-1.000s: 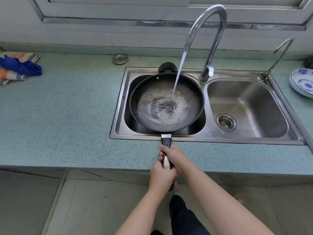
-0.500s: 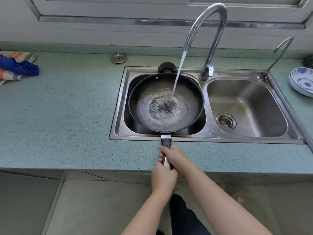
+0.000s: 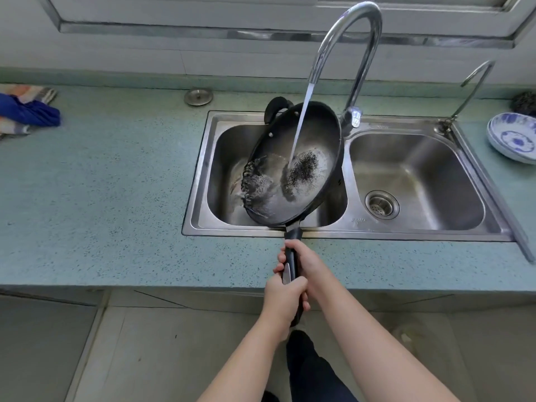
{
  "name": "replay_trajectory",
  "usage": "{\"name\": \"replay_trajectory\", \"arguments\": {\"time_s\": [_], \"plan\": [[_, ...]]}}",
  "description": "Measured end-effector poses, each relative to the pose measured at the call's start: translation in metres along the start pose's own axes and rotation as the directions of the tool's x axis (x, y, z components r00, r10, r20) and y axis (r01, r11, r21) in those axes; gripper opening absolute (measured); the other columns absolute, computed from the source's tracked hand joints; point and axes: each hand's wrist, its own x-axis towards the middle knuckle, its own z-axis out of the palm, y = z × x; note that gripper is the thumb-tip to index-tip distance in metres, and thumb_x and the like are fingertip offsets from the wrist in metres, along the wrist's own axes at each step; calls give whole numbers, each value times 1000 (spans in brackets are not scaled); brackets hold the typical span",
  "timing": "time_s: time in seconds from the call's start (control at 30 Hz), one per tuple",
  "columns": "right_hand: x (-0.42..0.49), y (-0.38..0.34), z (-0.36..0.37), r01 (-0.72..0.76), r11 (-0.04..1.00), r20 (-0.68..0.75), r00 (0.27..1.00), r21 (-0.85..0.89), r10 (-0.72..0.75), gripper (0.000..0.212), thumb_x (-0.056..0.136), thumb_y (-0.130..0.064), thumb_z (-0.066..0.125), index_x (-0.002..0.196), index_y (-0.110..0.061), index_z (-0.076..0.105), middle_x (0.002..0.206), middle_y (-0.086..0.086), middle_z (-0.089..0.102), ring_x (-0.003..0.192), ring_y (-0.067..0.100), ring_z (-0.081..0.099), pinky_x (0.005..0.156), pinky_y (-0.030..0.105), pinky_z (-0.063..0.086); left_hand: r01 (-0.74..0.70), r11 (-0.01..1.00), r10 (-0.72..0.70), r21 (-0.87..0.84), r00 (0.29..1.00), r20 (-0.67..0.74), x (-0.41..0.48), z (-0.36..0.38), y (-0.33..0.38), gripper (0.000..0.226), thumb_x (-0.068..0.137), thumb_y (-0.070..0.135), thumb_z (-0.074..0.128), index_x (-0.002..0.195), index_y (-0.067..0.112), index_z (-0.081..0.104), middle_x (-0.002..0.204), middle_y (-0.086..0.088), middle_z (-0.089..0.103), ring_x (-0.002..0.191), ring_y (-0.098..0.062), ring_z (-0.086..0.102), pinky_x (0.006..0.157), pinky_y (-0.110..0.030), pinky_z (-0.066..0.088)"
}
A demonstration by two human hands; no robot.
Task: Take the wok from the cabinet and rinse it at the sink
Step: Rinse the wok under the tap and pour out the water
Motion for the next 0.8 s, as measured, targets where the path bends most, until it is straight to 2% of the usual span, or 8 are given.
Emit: {"name": "replay_trajectory", "arguments": {"time_s": [0.1,0.23,0.37,0.47,0.6,0.7,0.8], "plan": [[-2,-2,-4,-10,1000,16,1000,2,10,24,91,-26,48,73,-11,43,49,2,50,39,16,47,48,25,41,0,1000,0,-10,1000,31,0,2,-1,18,78,-7,43,76,8,53,46,-3,42,34,-11,38,37,-19,35],[-4,0,-6,-12,999,55,998,37,10,40,95,-42,41,74,-8,45,50,2,51,41,15,48,51,26,41,-3,1000,3,-5,998,65,1,-1,-1,14,78,-7,44,79,6,51,48,-4,44,35,-12,39,36,-20,36],[-7,3,-6,0,997,128,992,80,-10,36,97,-40,37,82,-8,44,59,3,53,48,17,51,55,28,45,15,999,-10,-49,995,103,2,-10,1,17,76,-6,42,68,9,46,42,-1,42,33,-11,38,34,-17,32],[-8,4,-1,32,999,98,995,17,-33,32,97,-36,40,81,-8,43,64,6,51,50,18,53,55,28,47,38,996,-25,-79,989,148,1,-14,2,9,63,1,45,64,10,43,41,1,43,32,-10,38,34,-16,31],[-12,-2,1,101,980,33,995,-169,-97,30,97,-31,42,81,-6,43,66,10,54,49,20,57,53,31,51,114,991,-93,-76,968,233,4,-17,3,12,69,-1,46,70,11,43,44,0,44,34,-10,41,37,-16,34],[-17,-5,4,115,957,61,993,-265,-102,30,98,-31,41,83,-5,44,70,10,57,53,20,62,58,31,55,182,969,-118,-169,937,329,4,-23,7,14,62,2,46,68,14,40,43,2,40,31,-8,38,36,-14,30],[-13,-5,7,100,966,133,989,-238,-69,34,97,-35,41,86,-4,47,69,8,60,57,20,64,64,32,55,214,945,-110,-248,920,377,1,-29,11,17,52,5,51,58,16,40,41,4,38,28,-7,35,34,-13,28]]}}
